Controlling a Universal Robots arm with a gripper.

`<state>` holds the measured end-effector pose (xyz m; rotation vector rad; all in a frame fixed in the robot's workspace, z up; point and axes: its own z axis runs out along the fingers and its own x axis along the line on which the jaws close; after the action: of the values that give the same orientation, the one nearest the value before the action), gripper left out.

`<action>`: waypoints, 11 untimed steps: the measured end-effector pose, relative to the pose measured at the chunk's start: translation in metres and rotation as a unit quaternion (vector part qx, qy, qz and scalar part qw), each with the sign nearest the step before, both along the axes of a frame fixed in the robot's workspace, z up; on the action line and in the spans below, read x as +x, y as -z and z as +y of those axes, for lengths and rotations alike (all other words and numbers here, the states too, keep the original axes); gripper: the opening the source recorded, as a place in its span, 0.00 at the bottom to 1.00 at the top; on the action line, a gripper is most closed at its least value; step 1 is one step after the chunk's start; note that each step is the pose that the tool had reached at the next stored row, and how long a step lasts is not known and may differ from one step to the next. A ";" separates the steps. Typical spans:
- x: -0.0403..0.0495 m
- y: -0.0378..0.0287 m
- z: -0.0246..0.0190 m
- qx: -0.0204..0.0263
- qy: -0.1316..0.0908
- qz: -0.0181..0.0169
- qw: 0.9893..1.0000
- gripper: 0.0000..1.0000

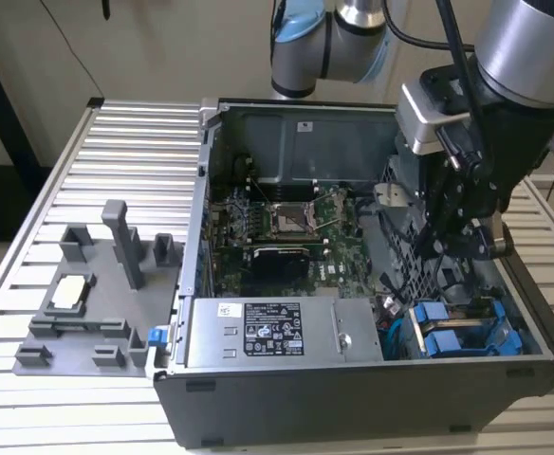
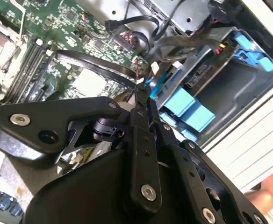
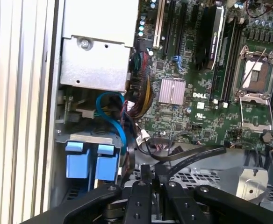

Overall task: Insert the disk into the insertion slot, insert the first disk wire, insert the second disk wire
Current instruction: 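Insert the second disk wire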

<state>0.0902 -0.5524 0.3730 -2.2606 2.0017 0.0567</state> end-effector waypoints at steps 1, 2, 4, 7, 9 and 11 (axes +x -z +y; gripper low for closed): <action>0.0015 0.0001 -0.0040 0.000 0.000 0.000 1.000 0.16; 0.0031 0.0003 -0.0079 0.000 0.000 0.000 1.000 0.16; 0.0060 0.0007 -0.0155 0.000 0.000 0.001 1.000 0.16; 0.0107 0.0016 -0.0239 0.000 0.000 0.001 1.000 0.16; 0.0140 0.0028 -0.0267 0.000 0.000 0.001 1.000 0.16; 0.0175 0.0051 -0.0273 0.000 0.000 0.001 1.000 0.16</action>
<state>0.1077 -0.5797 0.3679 -2.2606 2.0033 0.0586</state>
